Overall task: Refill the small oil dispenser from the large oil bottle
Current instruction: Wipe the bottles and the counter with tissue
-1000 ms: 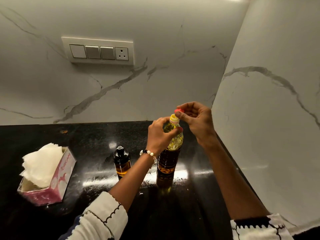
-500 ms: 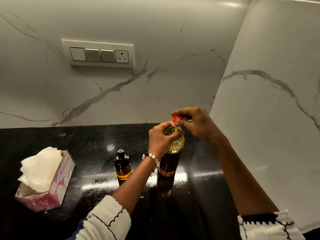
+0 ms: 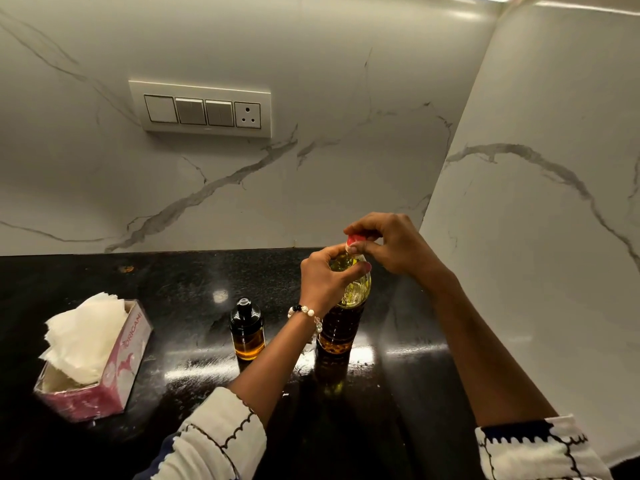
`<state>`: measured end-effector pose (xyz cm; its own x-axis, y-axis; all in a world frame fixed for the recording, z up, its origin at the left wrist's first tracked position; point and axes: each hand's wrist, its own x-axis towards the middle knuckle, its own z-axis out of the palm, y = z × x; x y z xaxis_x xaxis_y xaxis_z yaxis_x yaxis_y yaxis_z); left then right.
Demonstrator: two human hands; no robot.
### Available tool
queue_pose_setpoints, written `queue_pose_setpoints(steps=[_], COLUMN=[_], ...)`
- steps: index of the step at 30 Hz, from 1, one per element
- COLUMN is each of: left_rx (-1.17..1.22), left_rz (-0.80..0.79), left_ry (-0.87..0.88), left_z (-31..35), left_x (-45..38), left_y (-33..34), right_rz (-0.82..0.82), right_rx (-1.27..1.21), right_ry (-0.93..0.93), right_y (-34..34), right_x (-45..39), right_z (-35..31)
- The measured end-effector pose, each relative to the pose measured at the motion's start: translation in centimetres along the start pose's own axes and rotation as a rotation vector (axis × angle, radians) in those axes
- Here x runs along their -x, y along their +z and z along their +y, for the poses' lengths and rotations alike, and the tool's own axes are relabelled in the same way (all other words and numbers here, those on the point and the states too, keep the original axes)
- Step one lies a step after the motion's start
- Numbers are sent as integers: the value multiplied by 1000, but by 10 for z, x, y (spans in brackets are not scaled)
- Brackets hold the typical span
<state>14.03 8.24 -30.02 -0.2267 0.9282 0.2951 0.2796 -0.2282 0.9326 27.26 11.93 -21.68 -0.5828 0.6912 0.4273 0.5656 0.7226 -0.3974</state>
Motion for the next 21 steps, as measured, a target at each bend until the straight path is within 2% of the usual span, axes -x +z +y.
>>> queue_pose_setpoints(steps=[4, 9, 21], left_rx=[-2, 21, 19], left_rz=[5, 0, -19], left_ry=[1, -2, -30], left_z=[0, 0, -4], left_x=[0, 0, -1], left_y=[-1, -1, -2], right_rz=[66, -96, -71], right_rx=[81, 27, 159], right_ry=[18, 26, -34], right_y=[4, -5, 1], right_x=[-1, -1, -7], right_z=[1, 2, 0])
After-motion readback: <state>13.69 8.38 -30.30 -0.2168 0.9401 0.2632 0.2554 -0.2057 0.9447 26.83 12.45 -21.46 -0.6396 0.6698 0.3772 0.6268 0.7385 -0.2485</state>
